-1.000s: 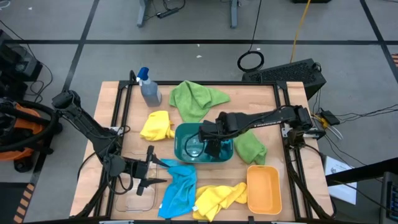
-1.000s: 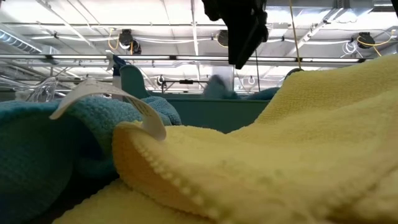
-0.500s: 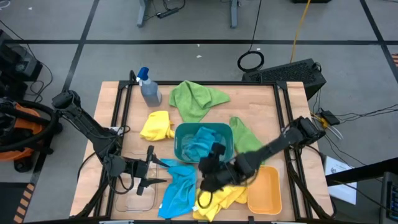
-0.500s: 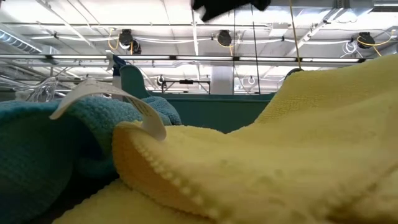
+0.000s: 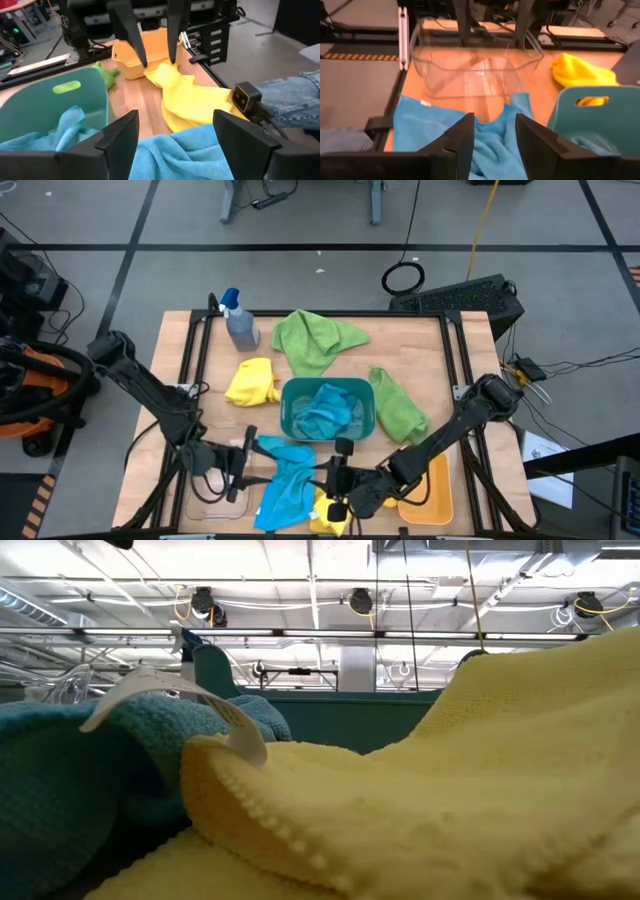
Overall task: Sort microfiber towel by color & place in baskets
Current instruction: Put the blue microfiber towel into the blue bin
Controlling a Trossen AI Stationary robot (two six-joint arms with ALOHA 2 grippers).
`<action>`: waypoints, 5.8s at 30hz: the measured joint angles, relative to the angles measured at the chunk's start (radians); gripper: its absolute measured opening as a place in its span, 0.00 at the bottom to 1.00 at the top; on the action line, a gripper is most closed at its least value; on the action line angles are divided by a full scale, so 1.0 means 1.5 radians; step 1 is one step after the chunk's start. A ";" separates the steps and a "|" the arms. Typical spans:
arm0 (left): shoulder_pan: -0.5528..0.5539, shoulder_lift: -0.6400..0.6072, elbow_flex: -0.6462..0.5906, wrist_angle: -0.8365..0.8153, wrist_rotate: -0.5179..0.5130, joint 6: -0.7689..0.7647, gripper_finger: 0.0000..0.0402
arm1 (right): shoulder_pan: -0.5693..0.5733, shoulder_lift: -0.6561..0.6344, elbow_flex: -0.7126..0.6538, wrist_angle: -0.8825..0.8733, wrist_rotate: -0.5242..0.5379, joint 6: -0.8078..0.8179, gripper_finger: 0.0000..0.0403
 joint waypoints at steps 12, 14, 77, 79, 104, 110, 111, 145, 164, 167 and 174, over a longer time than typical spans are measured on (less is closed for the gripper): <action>0.000 0.008 0.000 0.005 0.000 0.000 0.65 | -0.035 0.148 0.060 -0.001 -0.051 -0.010 0.57; 0.000 0.008 0.000 0.005 0.000 0.000 0.65 | -0.037 0.168 0.088 -0.006 -0.050 -0.011 0.60; 0.000 0.008 0.000 0.192 -0.045 0.124 0.65 | -0.023 0.256 0.621 -0.564 0.074 -0.137 0.01; 0.000 0.014 0.000 0.195 -0.049 0.123 0.65 | -0.020 0.256 0.621 -0.559 0.085 -0.136 0.02; 0.048 0.053 0.000 0.213 -0.003 0.188 0.05 | 0.011 0.252 0.621 -0.491 0.181 -0.217 0.06; 0.014 0.010 0.001 0.202 -0.030 0.176 0.08 | 0.021 0.240 0.621 -0.578 0.171 -0.087 0.20; 0.005 0.001 0.001 0.192 -0.043 0.176 0.07 | 0.024 0.239 0.621 -0.609 0.163 -0.058 0.22; -0.038 -0.055 0.001 0.266 -0.143 0.228 0.05 | -0.068 0.223 0.523 -0.926 0.083 0.099 0.39; -0.106 -0.096 0.001 0.227 -0.187 0.234 0.05 | -0.062 0.224 0.372 -0.226 -0.016 -0.167 0.39; -0.110 -0.100 0.001 0.225 -0.195 0.234 0.05 | -0.059 0.224 0.322 -0.094 -0.015 -0.185 0.39; -0.122 -0.116 0.001 0.205 -0.237 0.234 0.05 | -0.058 0.224 0.277 -0.040 -0.007 -0.224 0.39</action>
